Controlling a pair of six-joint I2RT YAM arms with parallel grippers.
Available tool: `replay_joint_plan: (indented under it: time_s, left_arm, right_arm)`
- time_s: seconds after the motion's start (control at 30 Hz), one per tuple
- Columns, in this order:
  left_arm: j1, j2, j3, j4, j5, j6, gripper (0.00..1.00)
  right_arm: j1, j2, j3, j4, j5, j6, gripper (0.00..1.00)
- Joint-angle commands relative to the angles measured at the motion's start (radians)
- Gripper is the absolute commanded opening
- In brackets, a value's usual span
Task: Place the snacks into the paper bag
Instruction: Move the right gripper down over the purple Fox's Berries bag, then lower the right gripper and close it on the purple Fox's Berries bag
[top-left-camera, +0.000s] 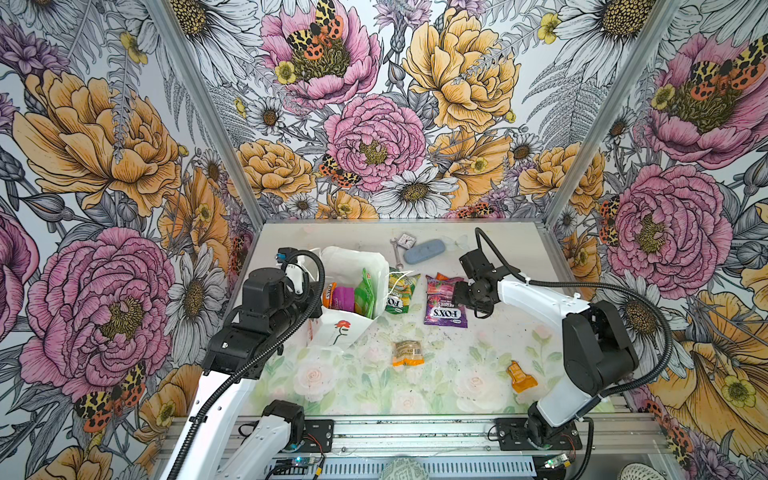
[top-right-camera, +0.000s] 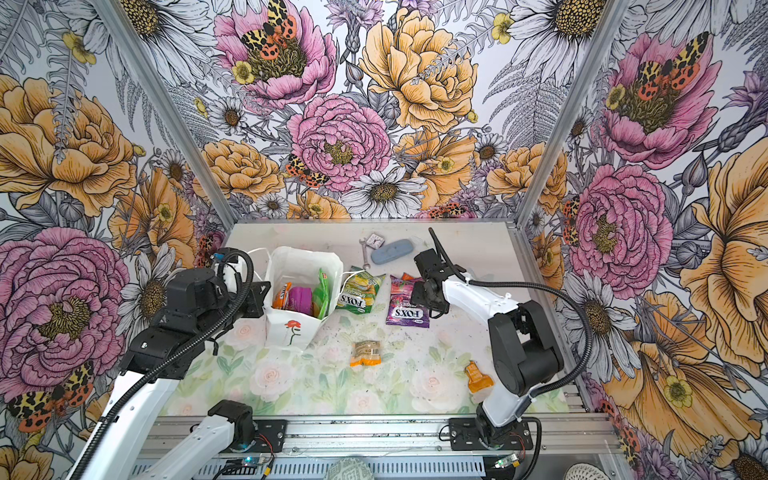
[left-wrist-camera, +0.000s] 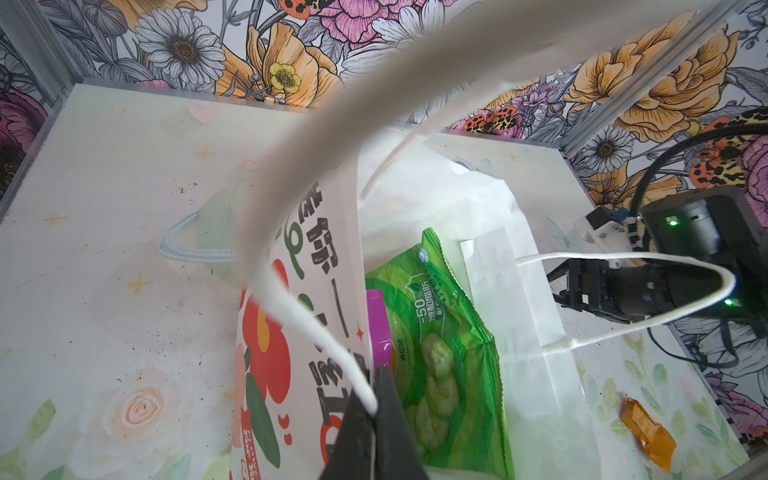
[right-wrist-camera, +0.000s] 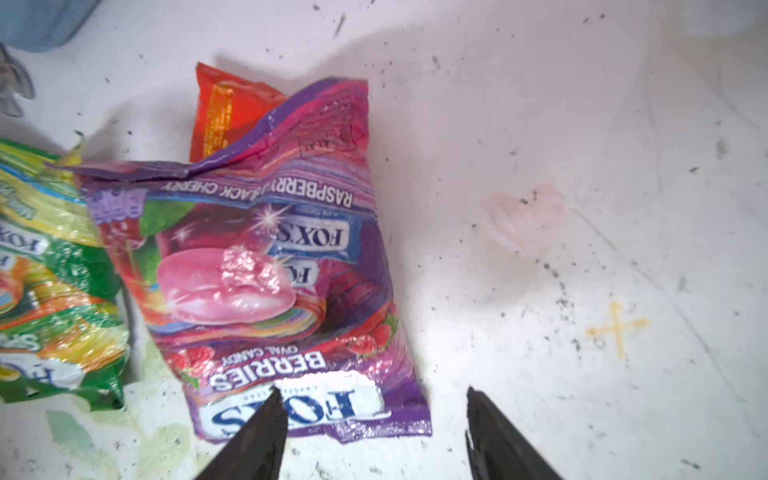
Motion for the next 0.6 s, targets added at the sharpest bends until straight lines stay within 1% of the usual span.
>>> replay_joint_plan:
  time_s: [0.0, 0.1, 0.17, 0.3, 0.4, 0.57]
  left_arm:
    - [-0.010, -0.022, 0.009, 0.113, -0.013, 0.023, 0.05]
    - [-0.010, -0.022, 0.009, 0.113, -0.010, 0.023, 0.05]
    - [-0.011, -0.021, 0.009, 0.113, -0.009, 0.023, 0.05]
    - [-0.011, -0.020, 0.011, 0.113, -0.009, 0.022, 0.05]
    - [-0.010, -0.025, 0.010, 0.113, -0.010, 0.023, 0.05]
    - [-0.013, -0.034, 0.007, 0.113, -0.014, 0.024, 0.06]
  right_arm:
    - [0.010, -0.086, -0.081, 0.046, -0.067, 0.108, 0.71]
    - [0.011, -0.164, -0.235, 0.219, -0.190, 0.285, 0.71]
    - [0.020, -0.206, -0.298, 0.296, -0.206, 0.378, 0.71]
    - [0.073, -0.250, -0.399, 0.443, -0.162, 0.534, 0.70]
    - [0.111, -0.228, -0.427, 0.521, -0.127, 0.624, 0.68]
    - [0.107, -0.136, -0.433, 0.601, -0.108, 0.692, 0.65]
